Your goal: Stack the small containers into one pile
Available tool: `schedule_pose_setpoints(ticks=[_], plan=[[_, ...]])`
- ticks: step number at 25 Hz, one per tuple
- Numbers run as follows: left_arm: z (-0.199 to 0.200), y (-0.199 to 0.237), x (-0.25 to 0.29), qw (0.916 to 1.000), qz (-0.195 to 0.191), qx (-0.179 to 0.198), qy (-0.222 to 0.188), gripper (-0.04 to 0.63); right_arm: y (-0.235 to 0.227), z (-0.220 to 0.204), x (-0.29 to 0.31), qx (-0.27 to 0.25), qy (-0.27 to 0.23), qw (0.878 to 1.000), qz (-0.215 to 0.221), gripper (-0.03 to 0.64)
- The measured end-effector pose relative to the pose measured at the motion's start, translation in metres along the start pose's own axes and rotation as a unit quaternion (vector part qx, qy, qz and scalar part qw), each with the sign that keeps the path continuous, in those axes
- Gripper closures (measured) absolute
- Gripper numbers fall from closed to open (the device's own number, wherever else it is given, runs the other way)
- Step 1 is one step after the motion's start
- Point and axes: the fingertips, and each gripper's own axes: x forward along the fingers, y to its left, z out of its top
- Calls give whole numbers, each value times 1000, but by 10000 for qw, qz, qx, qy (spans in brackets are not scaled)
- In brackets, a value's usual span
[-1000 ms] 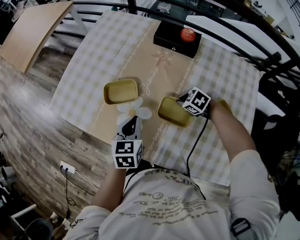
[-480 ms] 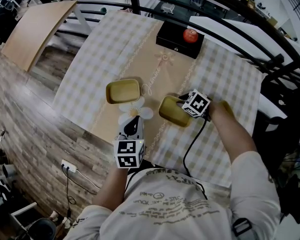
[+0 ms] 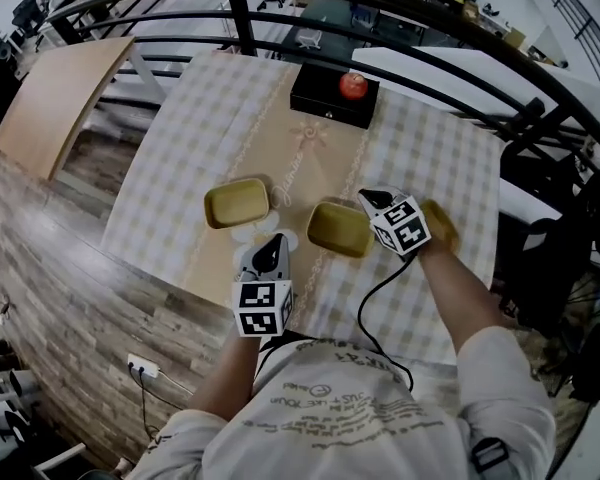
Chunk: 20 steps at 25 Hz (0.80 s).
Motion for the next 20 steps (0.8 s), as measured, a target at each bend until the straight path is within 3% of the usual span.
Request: schedule_pose_setpoints(ticks=[4,10,15,20], plan=[[15,-20,5,9991,-335,142,-239,592,-8,9,-52,682,-769,9906,-899,614],[33,-59,13,9940,-890,382,-507,592,12,11,-133,1131,-1609,9612,-1936,614],[40,-98,20,9865,-1413,617,-547,592,27,-2,-185,1567,-2009,9279,-2720,614],[45,-135,25,9769,-1872,853,-578,592,32,-18,-212,1707,-2149,9053,-3242,614]])
